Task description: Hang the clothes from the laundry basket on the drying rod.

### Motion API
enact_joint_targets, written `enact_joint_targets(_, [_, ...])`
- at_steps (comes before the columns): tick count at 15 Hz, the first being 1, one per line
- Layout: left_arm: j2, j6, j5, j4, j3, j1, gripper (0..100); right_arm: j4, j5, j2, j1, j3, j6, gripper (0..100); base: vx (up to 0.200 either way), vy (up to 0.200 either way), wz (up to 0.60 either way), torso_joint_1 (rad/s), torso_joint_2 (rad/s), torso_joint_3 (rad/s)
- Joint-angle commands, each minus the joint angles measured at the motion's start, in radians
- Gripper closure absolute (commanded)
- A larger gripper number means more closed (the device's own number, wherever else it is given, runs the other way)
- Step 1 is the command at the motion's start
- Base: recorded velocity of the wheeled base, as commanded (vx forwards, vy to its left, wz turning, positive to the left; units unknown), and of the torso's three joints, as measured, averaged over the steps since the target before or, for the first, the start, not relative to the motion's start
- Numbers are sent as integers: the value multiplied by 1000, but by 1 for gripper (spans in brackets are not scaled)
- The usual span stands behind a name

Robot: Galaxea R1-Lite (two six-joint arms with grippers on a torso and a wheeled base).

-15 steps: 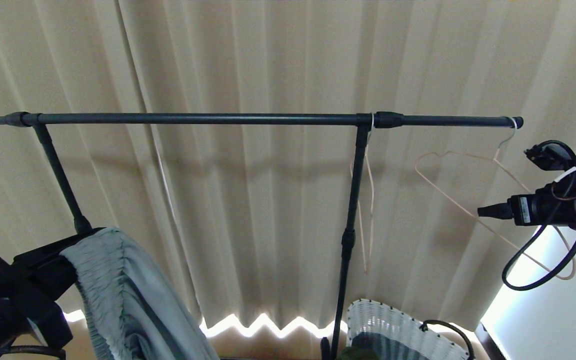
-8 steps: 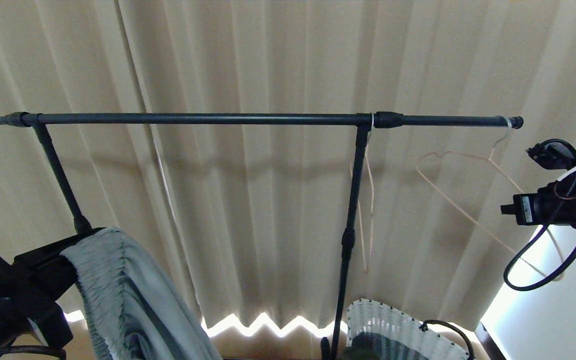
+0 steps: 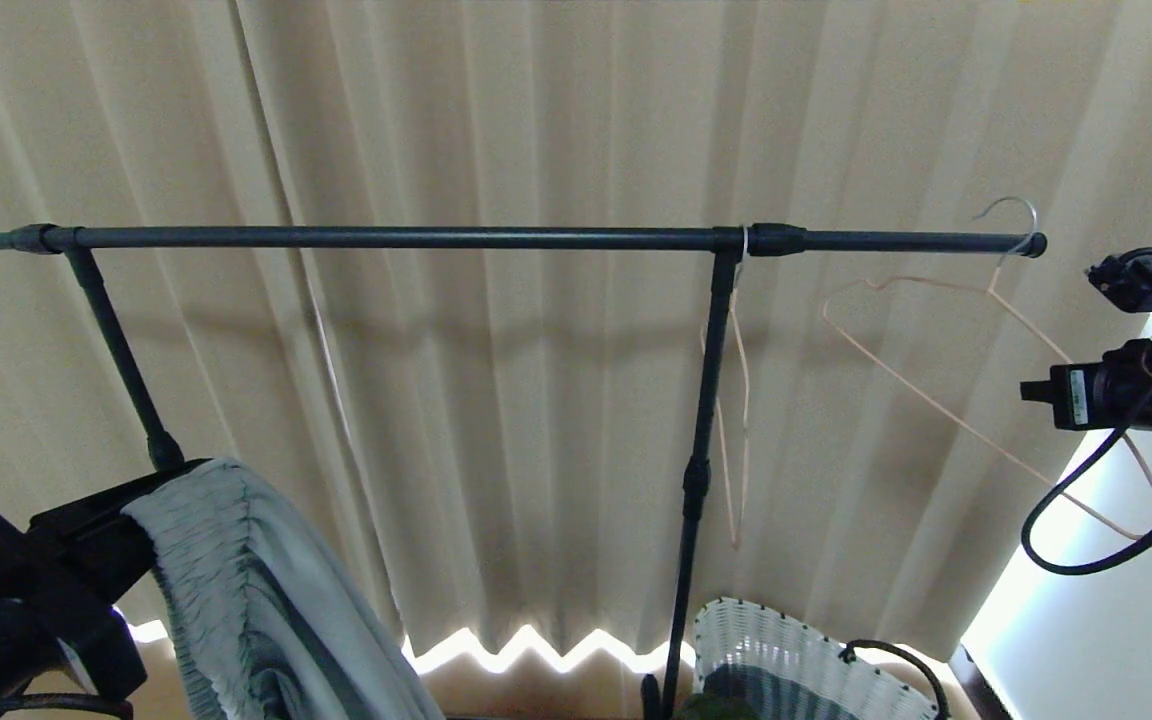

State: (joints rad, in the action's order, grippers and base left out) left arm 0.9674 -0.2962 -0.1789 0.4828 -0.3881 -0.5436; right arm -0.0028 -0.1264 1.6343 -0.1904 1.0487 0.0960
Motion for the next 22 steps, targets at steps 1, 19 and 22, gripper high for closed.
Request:
enact_joint_targets(1, [0,-1,-1,0,3,1,100,-31,-2,-62,-1,-39,-2,100,0,0,0,0,0,0])
enact_joint_targets(19, [-19,2,-4,0,3,7,100,-177,4,-366,-7,-401,2,100,-89,0,0,0,1,1])
enact_joint_targets(22, [-30,-3,-2,2,14,7,100,-177,2,-366,-7,-409,2,100,-67,0,0,1,1,2])
